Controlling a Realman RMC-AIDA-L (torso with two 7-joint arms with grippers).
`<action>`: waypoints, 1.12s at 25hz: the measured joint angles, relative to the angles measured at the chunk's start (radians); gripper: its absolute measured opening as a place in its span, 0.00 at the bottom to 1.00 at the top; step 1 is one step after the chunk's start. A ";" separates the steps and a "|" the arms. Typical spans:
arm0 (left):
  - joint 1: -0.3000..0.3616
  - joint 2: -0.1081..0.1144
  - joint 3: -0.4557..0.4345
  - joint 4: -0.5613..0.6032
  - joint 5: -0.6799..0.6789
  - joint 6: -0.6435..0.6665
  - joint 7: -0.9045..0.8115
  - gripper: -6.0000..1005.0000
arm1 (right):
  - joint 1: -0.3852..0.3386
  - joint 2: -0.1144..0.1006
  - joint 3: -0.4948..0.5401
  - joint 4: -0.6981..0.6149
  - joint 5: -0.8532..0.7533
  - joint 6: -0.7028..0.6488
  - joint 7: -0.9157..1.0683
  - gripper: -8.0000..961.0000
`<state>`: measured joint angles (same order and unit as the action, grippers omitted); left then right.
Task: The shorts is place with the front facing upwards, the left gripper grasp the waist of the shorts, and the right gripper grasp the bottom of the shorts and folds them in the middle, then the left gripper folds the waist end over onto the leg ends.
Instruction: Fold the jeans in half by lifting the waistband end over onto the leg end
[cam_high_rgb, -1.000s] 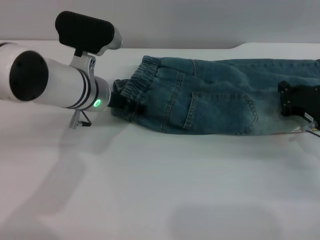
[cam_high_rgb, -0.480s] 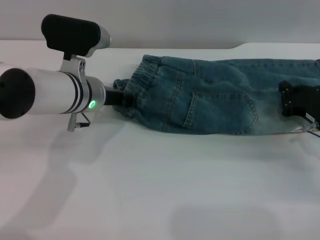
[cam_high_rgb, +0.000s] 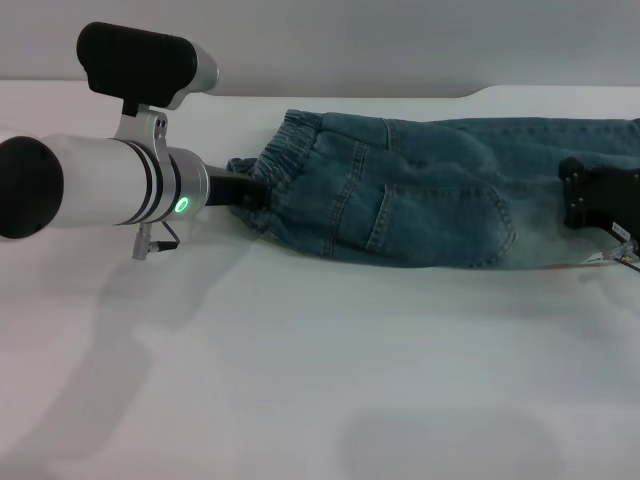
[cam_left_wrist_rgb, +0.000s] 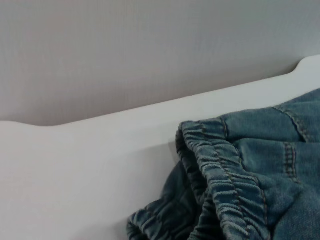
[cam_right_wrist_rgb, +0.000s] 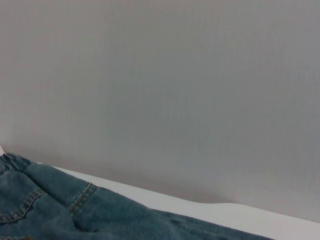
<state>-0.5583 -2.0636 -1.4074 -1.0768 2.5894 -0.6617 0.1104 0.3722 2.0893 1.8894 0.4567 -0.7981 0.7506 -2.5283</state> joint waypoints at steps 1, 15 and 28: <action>0.002 0.000 -0.001 -0.006 0.001 -0.003 0.000 0.05 | 0.001 0.000 -0.001 -0.003 0.000 0.000 0.000 0.01; 0.072 0.002 -0.023 -0.189 0.054 -0.068 -0.002 0.05 | 0.061 0.002 -0.010 -0.081 0.000 -0.006 0.000 0.01; 0.114 0.002 -0.033 -0.319 0.094 -0.118 -0.018 0.05 | 0.061 0.001 -0.010 -0.082 0.002 -0.002 0.000 0.01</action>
<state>-0.4444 -2.0612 -1.4400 -1.3958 2.6835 -0.7795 0.0926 0.4336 2.0908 1.8790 0.3742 -0.7960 0.7486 -2.5284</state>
